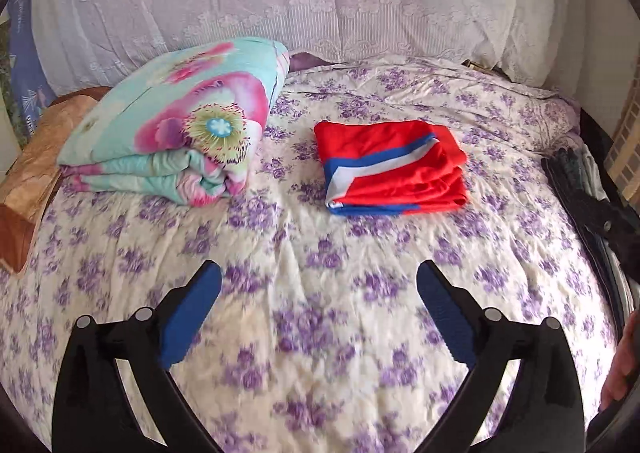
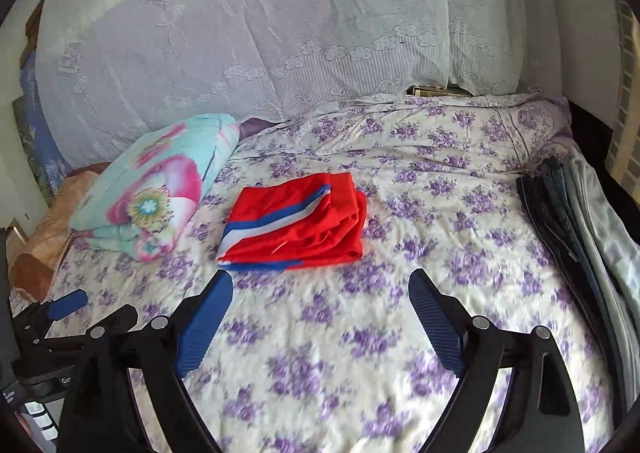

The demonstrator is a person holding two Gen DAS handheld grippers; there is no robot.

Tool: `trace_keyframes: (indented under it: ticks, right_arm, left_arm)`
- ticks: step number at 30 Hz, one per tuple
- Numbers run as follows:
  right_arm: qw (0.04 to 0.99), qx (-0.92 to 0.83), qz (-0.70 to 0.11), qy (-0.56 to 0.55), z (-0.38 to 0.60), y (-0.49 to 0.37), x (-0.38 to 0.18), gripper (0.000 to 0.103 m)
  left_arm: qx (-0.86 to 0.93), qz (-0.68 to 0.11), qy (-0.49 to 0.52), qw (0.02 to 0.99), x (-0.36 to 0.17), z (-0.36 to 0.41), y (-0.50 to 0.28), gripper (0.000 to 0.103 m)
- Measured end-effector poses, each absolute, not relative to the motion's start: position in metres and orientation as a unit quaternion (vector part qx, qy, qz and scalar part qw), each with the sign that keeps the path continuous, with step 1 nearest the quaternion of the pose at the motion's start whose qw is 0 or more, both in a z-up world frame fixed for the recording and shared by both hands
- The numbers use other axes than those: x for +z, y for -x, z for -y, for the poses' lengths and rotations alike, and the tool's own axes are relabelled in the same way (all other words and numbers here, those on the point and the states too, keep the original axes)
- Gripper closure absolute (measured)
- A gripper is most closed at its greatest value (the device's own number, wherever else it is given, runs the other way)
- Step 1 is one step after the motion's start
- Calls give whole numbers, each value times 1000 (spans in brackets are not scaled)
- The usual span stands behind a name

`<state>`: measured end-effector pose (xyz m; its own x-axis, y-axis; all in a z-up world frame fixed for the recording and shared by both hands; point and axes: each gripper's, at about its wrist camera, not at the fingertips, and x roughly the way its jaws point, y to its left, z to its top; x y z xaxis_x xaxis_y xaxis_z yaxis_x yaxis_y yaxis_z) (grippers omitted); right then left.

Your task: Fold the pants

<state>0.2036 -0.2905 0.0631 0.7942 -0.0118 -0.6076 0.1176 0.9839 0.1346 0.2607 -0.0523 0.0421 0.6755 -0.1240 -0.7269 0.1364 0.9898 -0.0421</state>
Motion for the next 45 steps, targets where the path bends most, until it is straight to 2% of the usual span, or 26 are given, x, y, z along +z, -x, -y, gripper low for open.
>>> trace_keyframes:
  ticks: [6, 14, 45]
  right_arm:
    - [945, -116, -306, -33, 256, -109, 34, 13]
    - [950, -135, -282, -18, 247, -69, 55, 13]
    - [951, -116, -285, -9, 233, -54, 64, 13]
  left_arm:
    - [-47, -372, -22, 927, 46, 51, -152, 5]
    - [-46, -340, -43, 938, 64, 60, -97, 6]
    - [-36, -326, -36, 944, 80, 55, -80, 5]
